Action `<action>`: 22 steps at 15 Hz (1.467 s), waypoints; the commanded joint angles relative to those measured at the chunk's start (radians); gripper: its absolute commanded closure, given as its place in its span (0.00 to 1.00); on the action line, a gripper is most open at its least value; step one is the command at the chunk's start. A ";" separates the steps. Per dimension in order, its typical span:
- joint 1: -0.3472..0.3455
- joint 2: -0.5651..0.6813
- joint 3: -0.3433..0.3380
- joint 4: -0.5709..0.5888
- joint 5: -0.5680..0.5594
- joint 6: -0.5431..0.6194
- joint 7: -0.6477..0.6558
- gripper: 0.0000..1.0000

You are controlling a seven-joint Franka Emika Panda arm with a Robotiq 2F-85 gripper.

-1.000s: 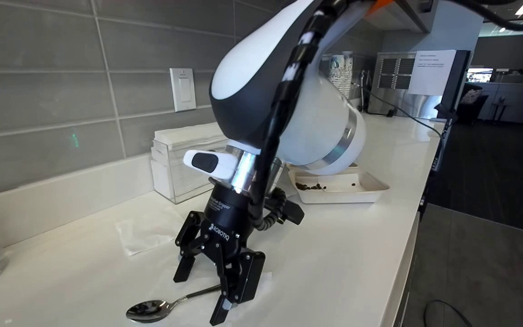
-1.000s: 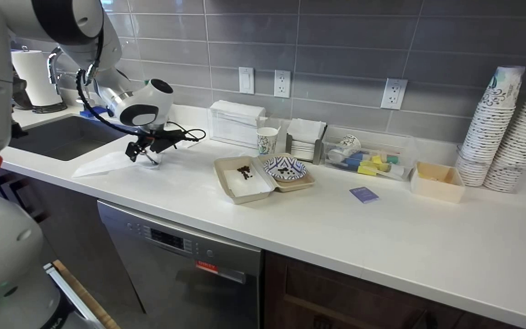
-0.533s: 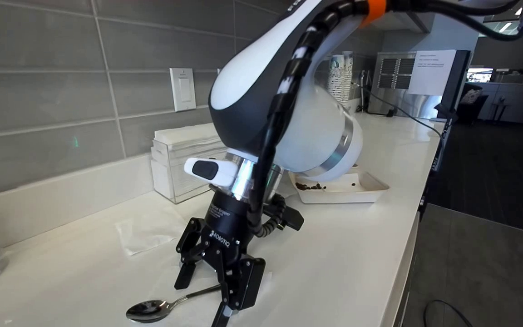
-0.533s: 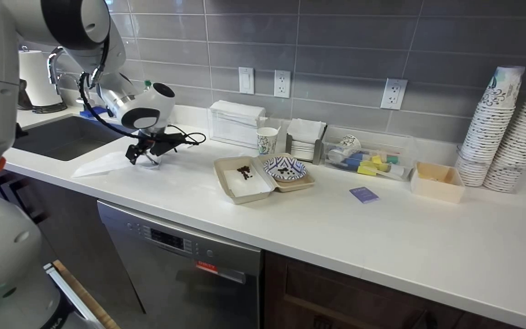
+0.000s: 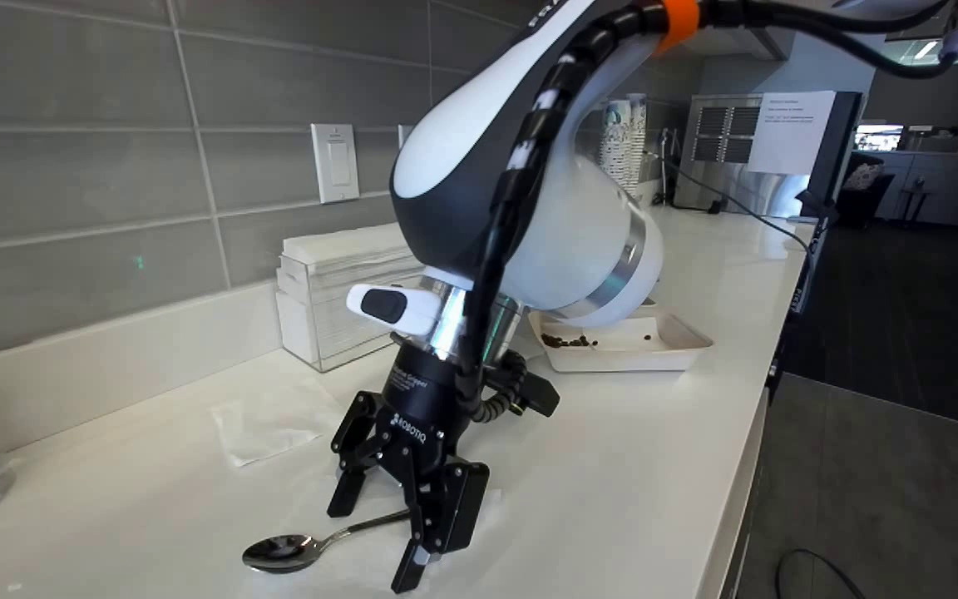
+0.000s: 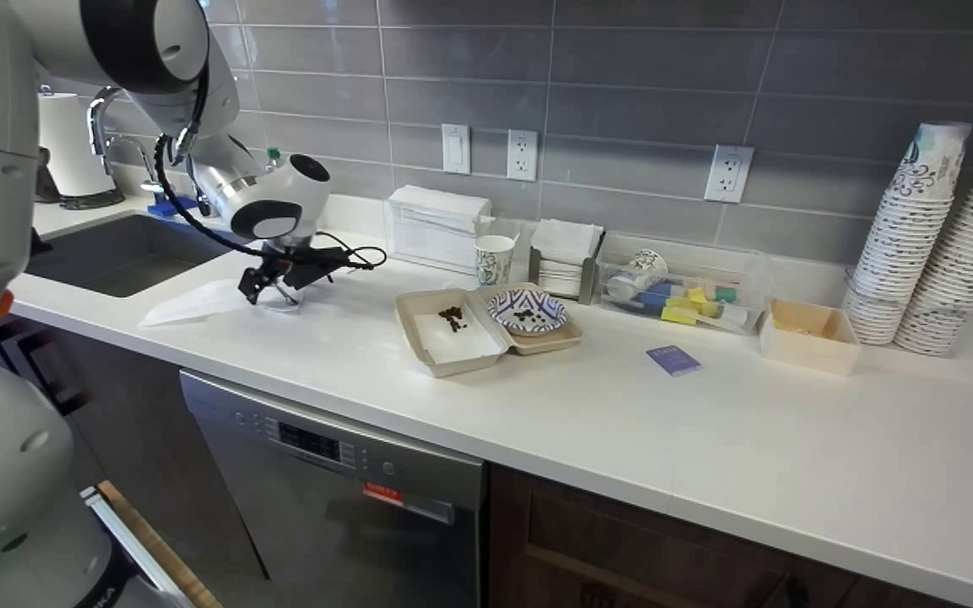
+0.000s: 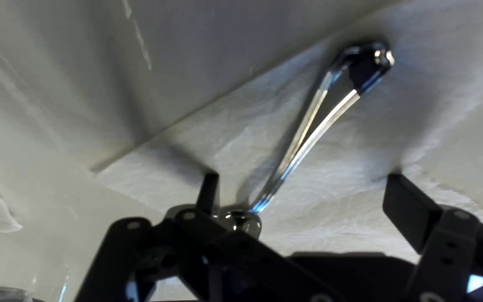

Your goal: Move the silver spoon to the right.

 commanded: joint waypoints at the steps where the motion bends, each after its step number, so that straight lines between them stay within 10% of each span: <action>1: -0.040 -0.021 0.003 -0.034 0.026 -0.015 -0.015 0.00; 22: -0.077 -0.233 -0.169 -0.266 0.013 0.105 0.123 0.00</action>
